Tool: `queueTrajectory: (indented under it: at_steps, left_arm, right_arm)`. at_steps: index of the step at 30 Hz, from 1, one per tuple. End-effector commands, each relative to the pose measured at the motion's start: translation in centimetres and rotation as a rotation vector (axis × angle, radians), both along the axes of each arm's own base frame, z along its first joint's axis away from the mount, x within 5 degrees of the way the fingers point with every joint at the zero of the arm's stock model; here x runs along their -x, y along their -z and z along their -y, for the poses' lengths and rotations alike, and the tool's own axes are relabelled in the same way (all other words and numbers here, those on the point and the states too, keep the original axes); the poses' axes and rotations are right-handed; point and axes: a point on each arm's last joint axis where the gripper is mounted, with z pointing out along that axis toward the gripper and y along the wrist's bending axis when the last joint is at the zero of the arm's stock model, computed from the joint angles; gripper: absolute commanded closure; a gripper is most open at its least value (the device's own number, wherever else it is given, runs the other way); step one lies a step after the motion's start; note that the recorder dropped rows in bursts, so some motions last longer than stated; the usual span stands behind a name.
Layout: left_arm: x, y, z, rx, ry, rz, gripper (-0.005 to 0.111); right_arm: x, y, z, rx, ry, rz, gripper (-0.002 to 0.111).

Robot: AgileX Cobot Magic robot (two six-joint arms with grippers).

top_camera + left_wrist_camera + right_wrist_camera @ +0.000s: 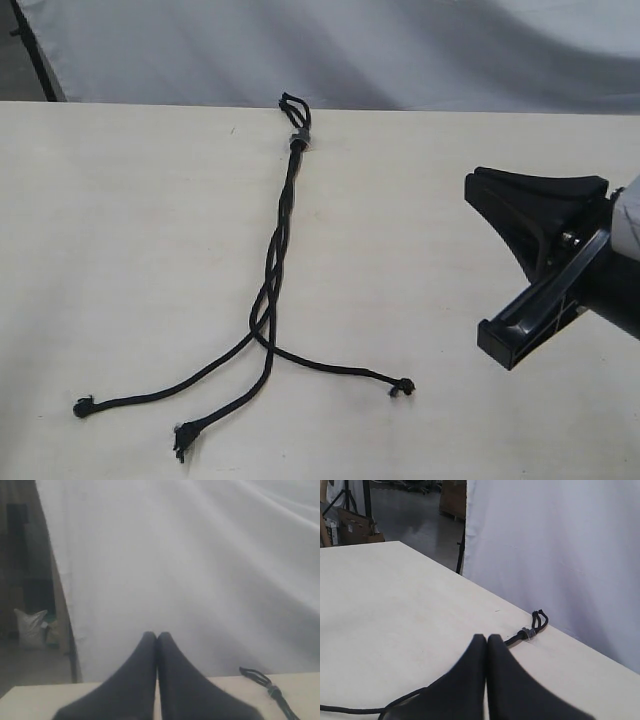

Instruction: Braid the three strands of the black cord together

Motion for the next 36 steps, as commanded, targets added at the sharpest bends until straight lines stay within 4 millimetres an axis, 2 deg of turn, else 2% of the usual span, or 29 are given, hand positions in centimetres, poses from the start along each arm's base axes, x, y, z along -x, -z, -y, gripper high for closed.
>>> queueTrajectory:
  at_steps: [1, 5, 8, 14, 21, 36]
  left_arm:
    - [0.1, 0.1, -0.3, 0.005, -0.043, 0.015, 0.107]
    - [0.0, 0.5, -0.3, 0.051, -0.031, 0.011, 0.107]
    - [-0.1, 0.6, 0.5, -0.087, 0.022, -0.014, 0.107]
    - [-0.2, 1.5, 0.7, 0.043, 0.075, -0.108, 0.107]
    - [-0.3, 3.3, 0.6, 0.071, 0.057, -0.3, 0.107]
    - [-0.3, 3.4, 0.7, 0.022, 0.071, -0.314, 0.107]
  right_arm:
    - [0.0, 0.0, 0.2, -0.007, 0.004, 0.012, 0.108]
    - [0.0, 0.0, 0.2, -0.005, 0.004, 0.01, 0.108]
    - [0.0, 0.0, 0.2, -0.005, 0.004, 0.01, 0.108]
    - [0.0, 0.0, 0.2, -0.004, 0.005, 0.009, 0.108]
    - [0.0, 0.0, 0.2, -0.004, 0.005, 0.009, 0.108]
    - [0.0, 0.0, 0.2, -0.004, 0.005, 0.009, 0.108]
